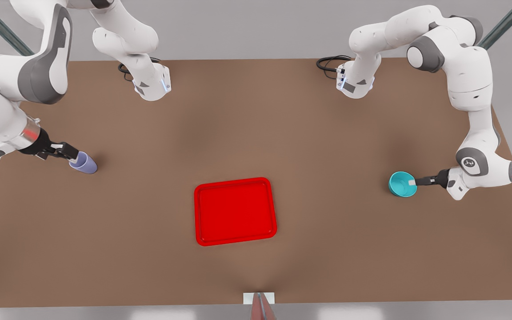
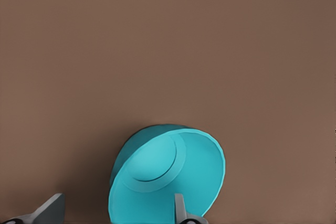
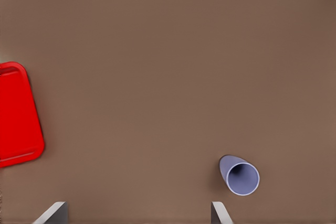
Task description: Place the bowl on the tray with the left arm and the cup on the tray with the right arm
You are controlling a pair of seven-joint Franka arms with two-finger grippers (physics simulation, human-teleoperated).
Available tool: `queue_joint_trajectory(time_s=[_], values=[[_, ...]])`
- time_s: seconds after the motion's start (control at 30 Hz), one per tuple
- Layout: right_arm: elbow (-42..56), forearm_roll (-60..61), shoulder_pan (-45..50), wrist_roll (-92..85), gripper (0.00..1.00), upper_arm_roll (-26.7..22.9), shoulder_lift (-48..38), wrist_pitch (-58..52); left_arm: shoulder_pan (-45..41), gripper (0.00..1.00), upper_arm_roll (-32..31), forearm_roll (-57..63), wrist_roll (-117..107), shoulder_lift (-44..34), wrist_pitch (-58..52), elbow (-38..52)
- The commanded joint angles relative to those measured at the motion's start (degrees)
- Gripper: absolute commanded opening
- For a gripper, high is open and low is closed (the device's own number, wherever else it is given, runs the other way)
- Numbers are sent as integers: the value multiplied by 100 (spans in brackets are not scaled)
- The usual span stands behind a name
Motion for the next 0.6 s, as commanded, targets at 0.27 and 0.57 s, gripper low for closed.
queue_joint_trajectory(time_s=[0.27, 0.57], values=[[0, 1, -23, 9, 100, -1, 0, 0, -123, 63, 0, -3, 8, 79, 70, 0], [-9, 1, -5, 0, 100, -1, -18, -18, -246, 34, 0, 6, -9, 175, 228, 0]])
